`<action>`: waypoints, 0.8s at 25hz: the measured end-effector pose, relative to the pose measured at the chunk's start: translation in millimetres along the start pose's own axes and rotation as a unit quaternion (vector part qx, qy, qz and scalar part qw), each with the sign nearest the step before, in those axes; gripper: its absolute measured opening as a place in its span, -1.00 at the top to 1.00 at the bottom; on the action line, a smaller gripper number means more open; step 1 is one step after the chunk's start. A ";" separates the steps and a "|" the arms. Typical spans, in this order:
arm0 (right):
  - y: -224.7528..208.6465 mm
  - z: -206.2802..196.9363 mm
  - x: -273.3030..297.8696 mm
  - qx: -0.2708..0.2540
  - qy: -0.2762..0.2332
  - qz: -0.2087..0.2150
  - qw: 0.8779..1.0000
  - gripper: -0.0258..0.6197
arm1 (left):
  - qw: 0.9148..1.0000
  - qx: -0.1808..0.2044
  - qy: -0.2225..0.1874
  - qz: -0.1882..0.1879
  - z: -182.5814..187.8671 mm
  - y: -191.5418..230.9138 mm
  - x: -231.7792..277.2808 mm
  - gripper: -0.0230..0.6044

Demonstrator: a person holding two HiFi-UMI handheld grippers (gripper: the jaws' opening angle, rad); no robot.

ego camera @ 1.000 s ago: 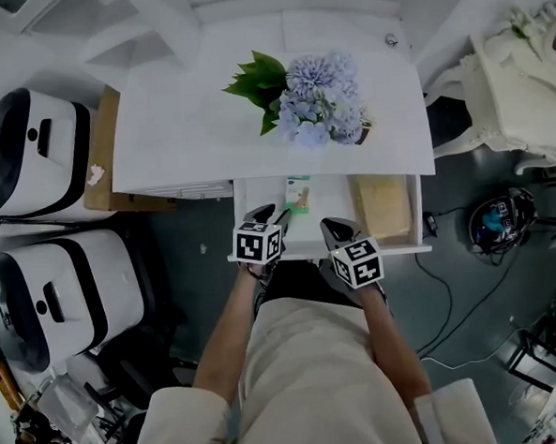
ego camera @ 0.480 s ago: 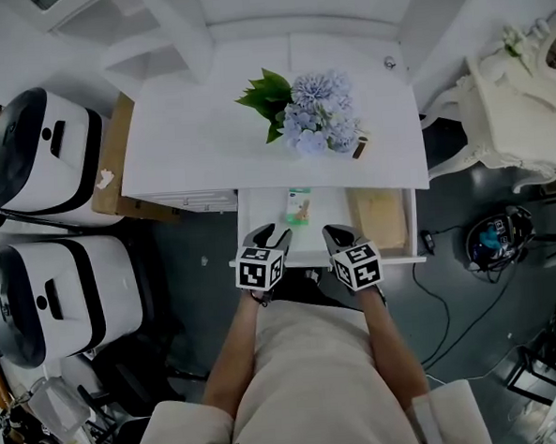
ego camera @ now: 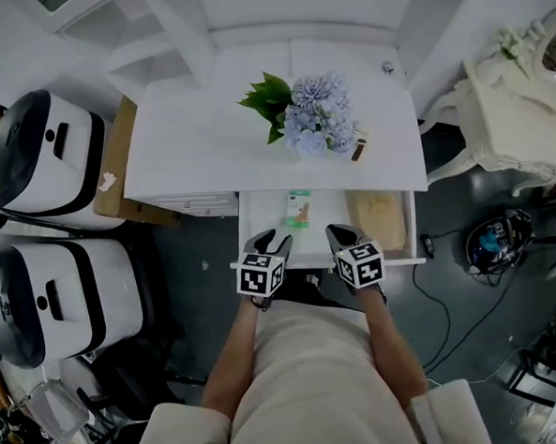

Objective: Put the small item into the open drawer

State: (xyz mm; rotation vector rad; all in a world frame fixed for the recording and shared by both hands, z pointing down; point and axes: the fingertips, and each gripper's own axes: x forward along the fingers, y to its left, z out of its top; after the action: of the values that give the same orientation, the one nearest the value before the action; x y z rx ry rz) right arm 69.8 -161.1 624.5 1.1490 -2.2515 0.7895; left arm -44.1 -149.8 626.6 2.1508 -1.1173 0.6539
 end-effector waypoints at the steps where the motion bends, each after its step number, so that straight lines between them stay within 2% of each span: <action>1: 0.7 0.0 0.0 -0.001 0.000 0.000 1.000 0.84 | 1.000 0.000 -0.001 0.000 0.1 -0.1 -0.4 0.35; 12: 3.5 -1.1 -1.5 -0.002 0.000 0.002 1.000 0.84 | 1.000 -0.002 -0.001 -0.006 -2.8 -3.2 -2.1 0.51; 20: 6.5 -3.9 -3.4 -0.002 0.001 0.009 1.000 0.84 | 1.000 -0.005 -0.005 -0.005 -6.5 -5.7 -6.0 0.69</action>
State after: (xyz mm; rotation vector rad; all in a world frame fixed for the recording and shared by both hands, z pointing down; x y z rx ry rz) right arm 66.8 -153.5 623.3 1.1267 -2.2633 0.7929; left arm -43.3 -139.4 625.5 2.1517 -1.1124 0.6324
